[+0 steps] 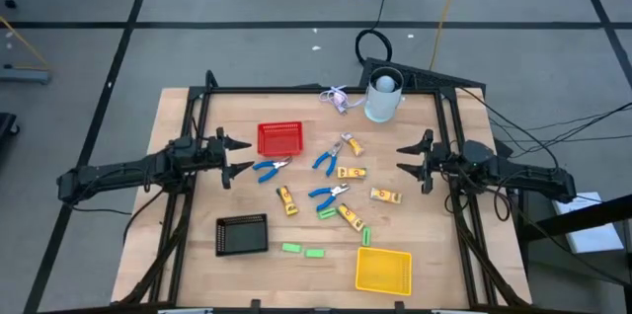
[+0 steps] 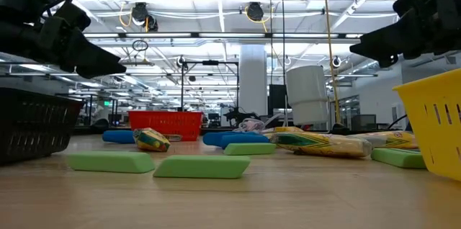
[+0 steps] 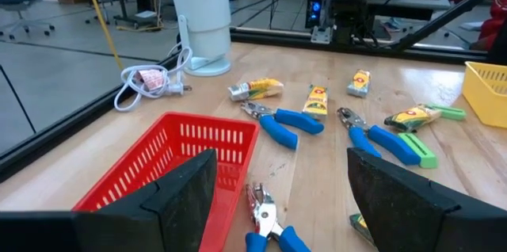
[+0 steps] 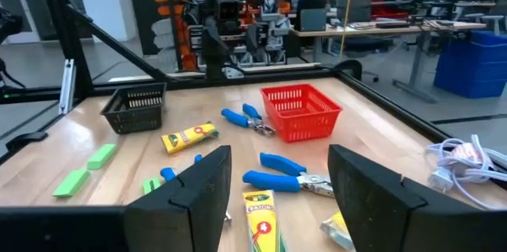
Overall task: Pick & Place School Supplies
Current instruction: Put the blue hole punch into the black bin
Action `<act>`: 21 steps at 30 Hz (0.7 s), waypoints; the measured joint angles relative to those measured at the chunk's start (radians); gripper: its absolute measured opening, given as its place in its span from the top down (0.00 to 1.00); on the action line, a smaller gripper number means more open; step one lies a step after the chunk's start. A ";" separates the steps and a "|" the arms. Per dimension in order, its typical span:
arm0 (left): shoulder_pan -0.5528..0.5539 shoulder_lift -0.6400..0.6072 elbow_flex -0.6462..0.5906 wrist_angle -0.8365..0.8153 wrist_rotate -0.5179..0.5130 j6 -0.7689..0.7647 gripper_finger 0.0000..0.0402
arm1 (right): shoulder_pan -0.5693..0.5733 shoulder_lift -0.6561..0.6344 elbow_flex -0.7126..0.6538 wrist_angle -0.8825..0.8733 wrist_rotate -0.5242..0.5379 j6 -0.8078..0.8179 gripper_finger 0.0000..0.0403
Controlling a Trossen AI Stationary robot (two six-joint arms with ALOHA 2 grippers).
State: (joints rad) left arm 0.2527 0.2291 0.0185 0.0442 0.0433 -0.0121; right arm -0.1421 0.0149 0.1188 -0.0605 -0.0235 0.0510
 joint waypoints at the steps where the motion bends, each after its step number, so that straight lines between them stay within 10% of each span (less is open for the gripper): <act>1: 0.000 0.000 0.000 -0.002 0.000 0.001 0.29 | 0.000 0.000 0.000 -0.001 0.000 -0.002 0.50; 21: 0.000 0.000 0.000 0.012 -0.006 -0.003 0.29 | 0.000 0.000 0.000 -0.027 -0.002 0.042 0.50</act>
State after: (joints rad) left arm 0.2531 0.2291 0.0185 0.0567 0.0376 -0.0154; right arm -0.1417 0.0151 0.1188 -0.0872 -0.0257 0.0925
